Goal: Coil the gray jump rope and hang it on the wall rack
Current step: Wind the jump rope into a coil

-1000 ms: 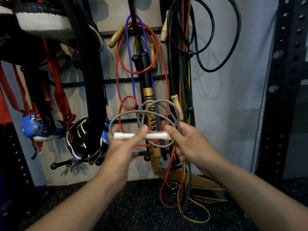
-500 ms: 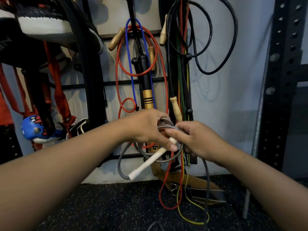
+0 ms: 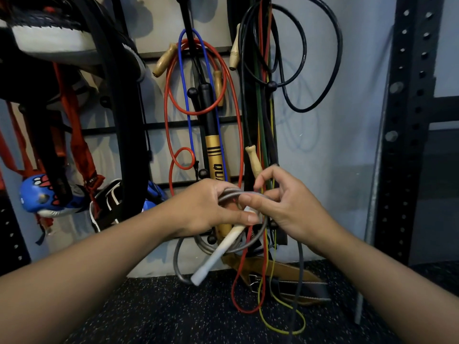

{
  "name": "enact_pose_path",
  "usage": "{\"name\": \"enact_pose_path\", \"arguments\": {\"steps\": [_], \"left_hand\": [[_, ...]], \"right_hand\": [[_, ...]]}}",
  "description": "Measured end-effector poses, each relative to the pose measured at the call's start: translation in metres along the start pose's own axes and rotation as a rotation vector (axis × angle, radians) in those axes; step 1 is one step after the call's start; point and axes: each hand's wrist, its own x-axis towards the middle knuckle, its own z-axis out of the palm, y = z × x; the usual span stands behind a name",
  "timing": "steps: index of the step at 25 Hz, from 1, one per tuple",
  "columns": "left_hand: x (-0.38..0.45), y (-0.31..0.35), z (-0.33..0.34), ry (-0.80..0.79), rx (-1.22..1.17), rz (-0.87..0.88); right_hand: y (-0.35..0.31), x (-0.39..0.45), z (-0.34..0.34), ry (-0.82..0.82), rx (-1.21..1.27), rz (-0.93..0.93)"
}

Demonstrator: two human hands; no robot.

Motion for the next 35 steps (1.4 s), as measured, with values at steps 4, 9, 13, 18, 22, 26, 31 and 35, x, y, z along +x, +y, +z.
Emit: {"name": "enact_pose_path", "arguments": {"steps": [4, 9, 13, 18, 22, 26, 31, 35], "left_hand": [[-0.002, -0.006, -0.005, -0.098, 0.054, -0.021], [-0.008, -0.01, -0.009, 0.0, -0.179, -0.086], [-0.006, -0.018, -0.004, 0.259, -0.492, -0.144], [0.014, -0.022, 0.02, 0.767, -0.826, -0.098], [0.02, -0.013, 0.043, 0.923, -0.941, -0.108], [0.014, -0.014, 0.047, 0.862, -1.007, -0.105], [-0.004, -0.042, 0.024, 0.618, -0.754, -0.098], [-0.017, -0.032, -0.02, 0.44, -0.082, -0.019]], "right_hand": [[-0.004, -0.001, -0.001, -0.064, 0.027, 0.055], [0.006, -0.004, -0.005, -0.146, 0.109, 0.204], [0.019, -0.012, -0.015, -0.086, 0.197, 0.32], [0.024, -0.028, 0.012, -0.185, 0.312, 0.396], [0.017, -0.028, 0.049, -0.078, 0.492, 0.333], [0.008, -0.024, 0.057, 0.112, 0.565, 0.332], [0.005, -0.018, 0.022, -0.004, 0.267, 0.294], [0.006, -0.01, -0.006, -0.162, -0.141, 0.176]]}}
